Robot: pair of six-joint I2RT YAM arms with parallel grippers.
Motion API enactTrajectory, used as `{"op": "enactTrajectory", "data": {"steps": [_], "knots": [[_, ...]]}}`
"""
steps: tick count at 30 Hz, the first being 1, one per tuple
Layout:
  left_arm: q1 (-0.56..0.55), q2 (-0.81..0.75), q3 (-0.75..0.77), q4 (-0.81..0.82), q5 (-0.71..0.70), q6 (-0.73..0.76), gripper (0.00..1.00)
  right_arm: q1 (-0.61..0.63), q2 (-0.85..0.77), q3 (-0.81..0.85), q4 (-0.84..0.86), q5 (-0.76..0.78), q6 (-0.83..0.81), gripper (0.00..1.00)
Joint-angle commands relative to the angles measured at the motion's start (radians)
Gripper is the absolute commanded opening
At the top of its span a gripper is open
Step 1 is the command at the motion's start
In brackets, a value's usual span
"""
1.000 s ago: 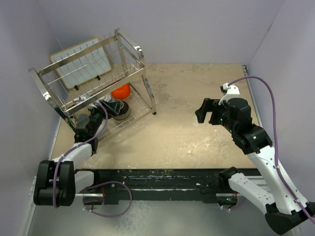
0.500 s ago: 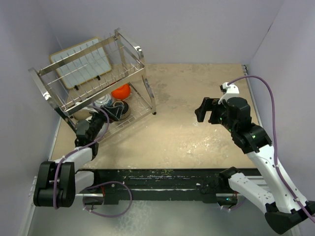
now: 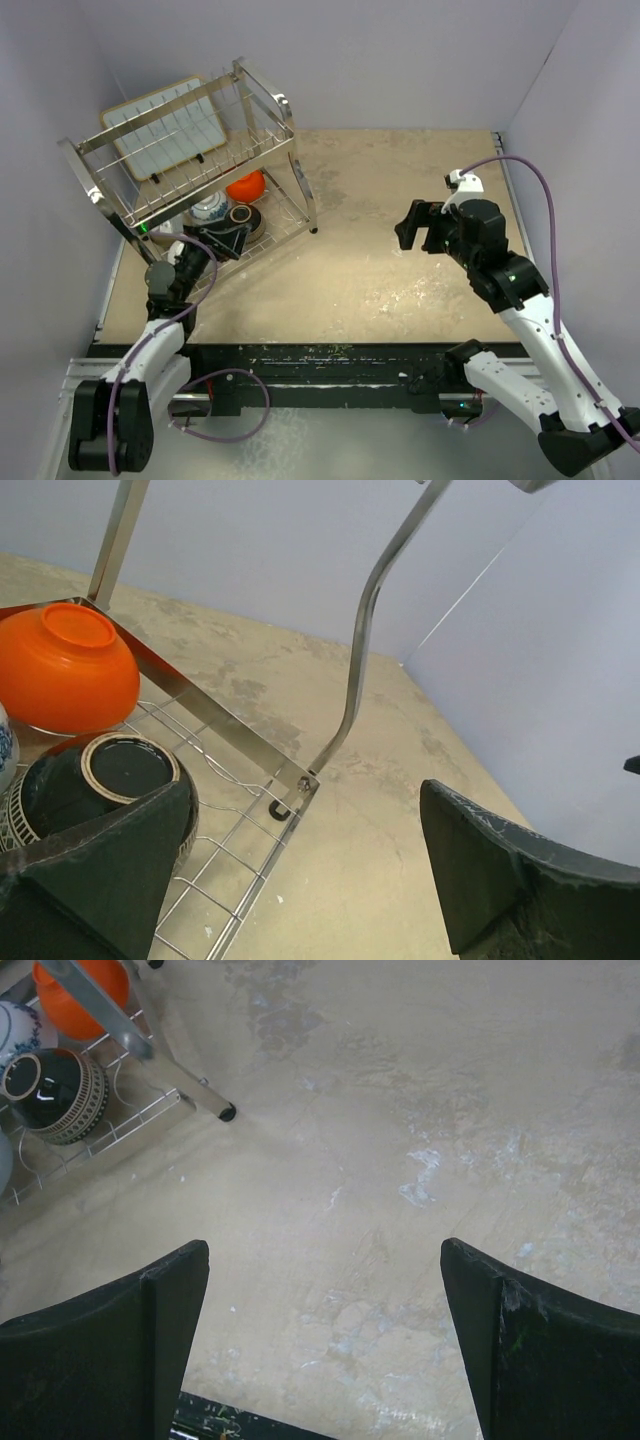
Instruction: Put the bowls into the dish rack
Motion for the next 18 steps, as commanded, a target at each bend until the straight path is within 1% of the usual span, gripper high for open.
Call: {"op": "enactTrajectory", "data": {"steps": [1,4,9,12,14,18], "knots": [[0.004,-0.103,-0.022,-0.096,0.031,0.025,0.99,-0.004,-0.001,-0.024,0.039,-0.011,-0.007,0.99],[0.004,-0.146,-0.045,-0.136,0.042,0.023,0.99,-0.004,0.001,-0.025,0.041,-0.012,-0.004,0.99],[0.004,-0.177,-0.092,-0.133,0.077,0.005,0.99,-0.004,-0.003,-0.029,0.043,-0.012,-0.001,0.99],[0.002,-0.21,-0.104,-0.157,0.103,-0.005,0.99,-0.004,-0.003,-0.031,0.043,-0.012,0.0,0.99],[0.0,-0.242,-0.097,-0.21,0.12,-0.005,0.99,-0.004,-0.001,-0.032,0.045,-0.013,0.0,0.99],[-0.02,-0.328,-0.054,-0.41,0.115,0.025,0.99,-0.004,-0.001,-0.035,0.052,-0.011,0.0,0.99]]}}
